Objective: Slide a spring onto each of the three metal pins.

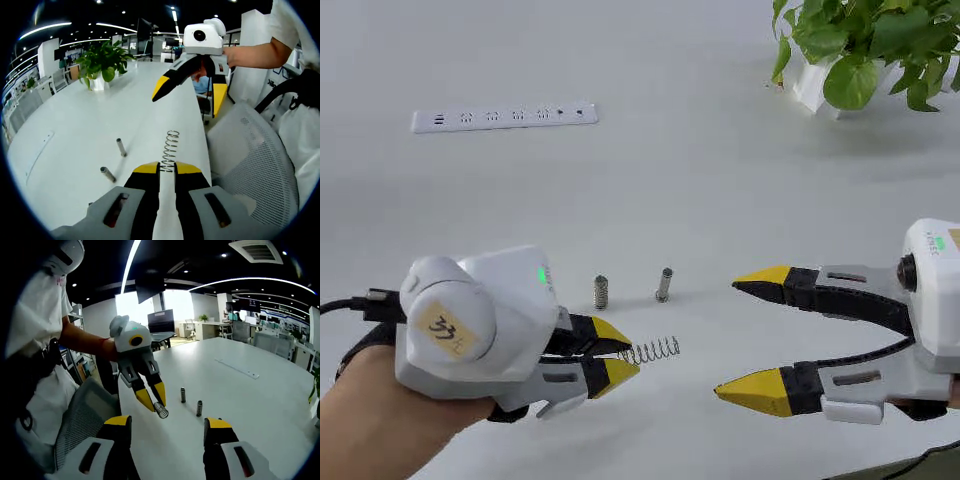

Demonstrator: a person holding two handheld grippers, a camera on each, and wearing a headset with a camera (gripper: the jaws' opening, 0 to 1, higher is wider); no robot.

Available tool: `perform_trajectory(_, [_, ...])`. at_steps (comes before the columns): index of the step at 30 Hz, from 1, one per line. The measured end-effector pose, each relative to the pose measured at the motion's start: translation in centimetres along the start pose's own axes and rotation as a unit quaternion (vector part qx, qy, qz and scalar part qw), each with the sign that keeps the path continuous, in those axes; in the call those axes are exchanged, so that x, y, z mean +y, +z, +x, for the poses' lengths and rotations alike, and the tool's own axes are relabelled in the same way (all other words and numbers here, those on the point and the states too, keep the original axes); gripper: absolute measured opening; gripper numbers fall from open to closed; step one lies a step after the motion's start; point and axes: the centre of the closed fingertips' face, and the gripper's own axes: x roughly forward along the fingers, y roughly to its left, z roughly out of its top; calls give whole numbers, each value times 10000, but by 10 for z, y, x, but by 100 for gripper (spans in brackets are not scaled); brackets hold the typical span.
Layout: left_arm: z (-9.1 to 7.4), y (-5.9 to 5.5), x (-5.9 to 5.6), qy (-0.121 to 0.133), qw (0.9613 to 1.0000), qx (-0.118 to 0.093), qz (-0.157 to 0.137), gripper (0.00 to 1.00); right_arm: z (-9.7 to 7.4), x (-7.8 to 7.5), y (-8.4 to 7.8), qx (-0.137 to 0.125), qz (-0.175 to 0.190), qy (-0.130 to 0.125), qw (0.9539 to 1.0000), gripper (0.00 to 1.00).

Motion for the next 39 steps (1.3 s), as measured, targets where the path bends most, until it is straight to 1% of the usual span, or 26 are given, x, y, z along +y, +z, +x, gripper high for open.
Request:
perform_trajectory(2, [-4, 4, -2, -6, 9999, -123, 3, 7, 6, 3, 5, 50, -10, 132, 9999, 49])
perform_trajectory(4, [-7, 8, -3, 4, 9997, -227, -4, 7, 11, 6, 7, 125, -77, 247, 9996, 46])
perform_trajectory(6, [-10, 11, -4, 5, 9995, -317, -33, 7, 15, 9, 10, 152, -96, 344, 9992, 41])
perform_trajectory(9, [-14, 16, -5, 16, 9989, -462, -73, 7, 20, 15, 17, 149, -110, 523, 9985, 32])
perform_trajectory(12, [-18, 18, -5, 64, 9983, -573, -115, 7, 25, 20, 23, 163, -164, 662, 9975, 28])
perform_trajectory(13, [-19, 19, -5, 68, 9980, -609, -149, 7, 25, 18, 21, 173, -174, 690, 9973, 27])
perform_trajectory(15, [-21, 21, -6, 77, 9974, -690, -172, 7, 27, 20, 23, 202, -198, 762, 9967, 25])
perform_trajectory(19, [-22, 23, -7, 68, 9968, -776, -178, 7, 30, 24, 27, 230, -276, 848, 9957, 21])
perform_trajectory(22, [-23, 24, -7, 92, 9964, -815, -190, 7, 30, 24, 27, 298, -313, 890, 9951, 18])
perform_trajectory(26, [-25, 24, -7, 115, 9960, -856, -215, 7, 30, 27, 28, 336, -356, 956, 9942, 10])
perform_trajectory(31, [-25, 24, -8, 108, 9958, -876, -226, 7, 31, 28, 30, 349, -361, 961, 9941, 7])
perform_trajectory(33, [-25, 24, -9, 102, 9958, -887, -215, 7, 31, 29, 30, 338, -308, 980, 9941, 7])
perform_trajectory(39, [-25, 23, -10, 79, 9959, -878, -212, 7, 31, 29, 28, 409, -324, 992, 9937, 6])
